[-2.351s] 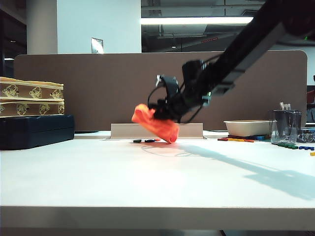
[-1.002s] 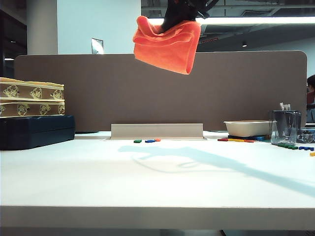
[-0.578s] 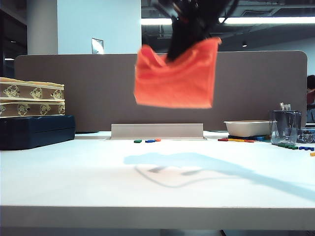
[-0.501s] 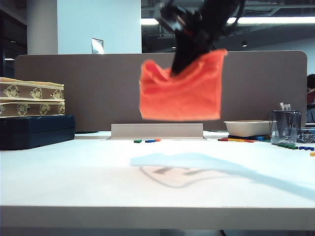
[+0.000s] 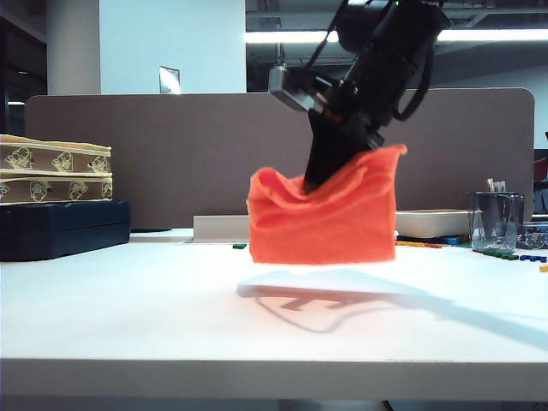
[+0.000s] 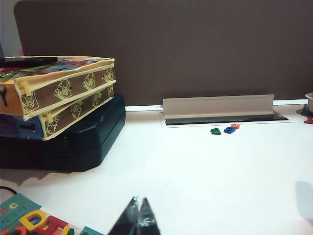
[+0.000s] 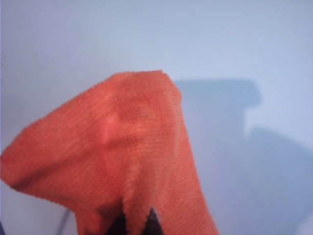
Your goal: Use an orange cloth to wipe the letter magnets on the table away for a distance.
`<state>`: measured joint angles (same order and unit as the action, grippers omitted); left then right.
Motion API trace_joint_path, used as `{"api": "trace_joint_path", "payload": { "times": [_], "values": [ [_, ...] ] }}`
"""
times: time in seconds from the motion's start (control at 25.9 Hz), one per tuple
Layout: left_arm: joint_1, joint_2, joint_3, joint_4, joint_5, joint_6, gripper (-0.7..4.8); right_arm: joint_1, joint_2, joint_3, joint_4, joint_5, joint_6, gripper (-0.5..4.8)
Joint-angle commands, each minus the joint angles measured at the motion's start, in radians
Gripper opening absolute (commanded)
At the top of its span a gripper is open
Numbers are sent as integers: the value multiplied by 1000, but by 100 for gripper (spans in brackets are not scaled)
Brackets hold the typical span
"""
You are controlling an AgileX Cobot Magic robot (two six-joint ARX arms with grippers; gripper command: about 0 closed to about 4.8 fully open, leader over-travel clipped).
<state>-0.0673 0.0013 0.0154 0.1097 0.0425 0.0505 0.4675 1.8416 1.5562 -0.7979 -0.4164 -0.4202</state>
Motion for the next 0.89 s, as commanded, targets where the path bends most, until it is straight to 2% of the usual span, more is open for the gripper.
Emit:
{"api": "trace_joint_path", "payload": {
  "times": [0.04,0.08,0.12,0.19,0.39,0.46,0.54,0.89],
  "values": [
    [1,0,6,11,6,-6,-6,2,-6,-29,11,-28,-3,0],
    [1,0,5,11,5,-6,-6,2,-6,-42,14,-58,-2,71],
    [1,0,5,11,6,-6,-6,2,-6,-46,14,-63,1,117],
    [1,0,5,11,6,-6,-6,2,-6,-52,16,-77,3,177],
    [1,0,5,11,6,-6,-6,2,-6,-53,13,-127,9,182],
    [1,0,6,11,6,-6,-6,2,-7,-51,17,-128,31,267],
    [1,0,6,11,6,-6,-6,1,-8,-46,22,-129,58,318],
    [1,0,9,11,6,-6,-6,-1,-114,-44,171,-123,114,306]
  ]
}}
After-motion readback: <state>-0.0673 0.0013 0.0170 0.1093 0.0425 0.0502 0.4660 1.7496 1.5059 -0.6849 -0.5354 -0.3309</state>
